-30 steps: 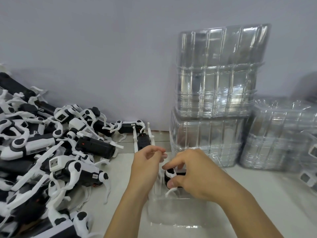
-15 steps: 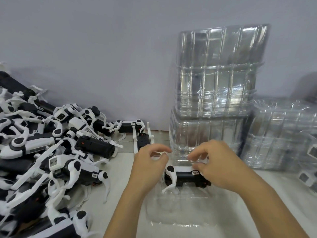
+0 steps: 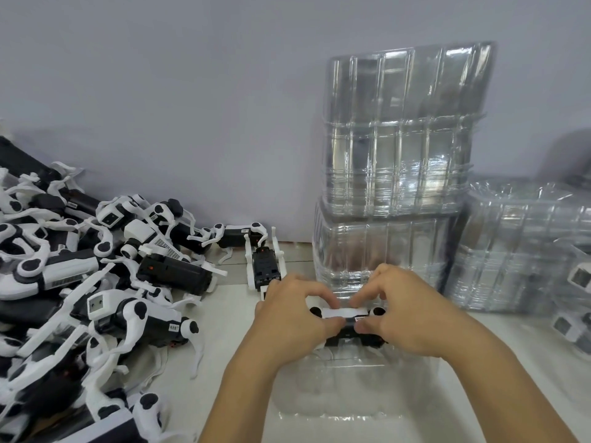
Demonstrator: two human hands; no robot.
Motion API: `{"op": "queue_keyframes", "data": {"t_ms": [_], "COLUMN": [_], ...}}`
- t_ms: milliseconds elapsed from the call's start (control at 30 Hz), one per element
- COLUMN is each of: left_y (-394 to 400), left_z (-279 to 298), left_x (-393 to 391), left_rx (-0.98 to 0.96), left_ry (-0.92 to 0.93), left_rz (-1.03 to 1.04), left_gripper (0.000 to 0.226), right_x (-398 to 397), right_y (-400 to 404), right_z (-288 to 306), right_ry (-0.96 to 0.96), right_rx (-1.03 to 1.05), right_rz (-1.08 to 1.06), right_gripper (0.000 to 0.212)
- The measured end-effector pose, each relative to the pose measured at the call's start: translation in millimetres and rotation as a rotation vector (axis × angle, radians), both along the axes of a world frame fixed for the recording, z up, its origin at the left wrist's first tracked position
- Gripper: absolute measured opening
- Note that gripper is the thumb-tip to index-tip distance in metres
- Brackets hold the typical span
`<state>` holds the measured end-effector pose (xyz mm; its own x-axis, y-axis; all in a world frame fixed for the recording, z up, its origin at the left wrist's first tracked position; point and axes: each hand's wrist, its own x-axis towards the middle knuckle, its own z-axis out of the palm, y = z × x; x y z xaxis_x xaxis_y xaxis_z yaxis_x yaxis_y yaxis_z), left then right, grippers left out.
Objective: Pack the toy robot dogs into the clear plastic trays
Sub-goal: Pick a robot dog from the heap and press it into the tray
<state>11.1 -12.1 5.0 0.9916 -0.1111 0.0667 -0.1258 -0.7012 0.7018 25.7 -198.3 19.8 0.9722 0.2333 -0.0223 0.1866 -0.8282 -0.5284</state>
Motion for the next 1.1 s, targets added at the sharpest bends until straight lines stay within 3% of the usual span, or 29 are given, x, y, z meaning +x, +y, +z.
{"op": "queue_keyframes", "data": {"t_ms": [267, 800, 967, 1100], "left_y": [0, 2, 12, 16], "left_z": [-2, -3, 0, -4], "left_x": [1, 3, 5, 7], "left_rx": [-0.025, 0.024, -0.183, -0.242], "left_ry": [0.013, 0.04, 0.069, 0.106], "left_rz": [0.001, -0.041, 0.005, 0.017], "left_gripper": [0.019, 0.014, 0.009, 0.012], "right_x": [2, 1, -1, -2], "right_y": [4, -3, -1, -2], "right_z": [-4, -2, -3, -2], "right_ry": [-0.07, 0.016, 0.023, 0.021], "right_rx": [0.009, 0.013, 0.023, 0.021], "right_rz": [-0.056, -0.015, -0.029, -0.019], "right_gripper": [0.026, 0.035, 0.032, 0.03]}}
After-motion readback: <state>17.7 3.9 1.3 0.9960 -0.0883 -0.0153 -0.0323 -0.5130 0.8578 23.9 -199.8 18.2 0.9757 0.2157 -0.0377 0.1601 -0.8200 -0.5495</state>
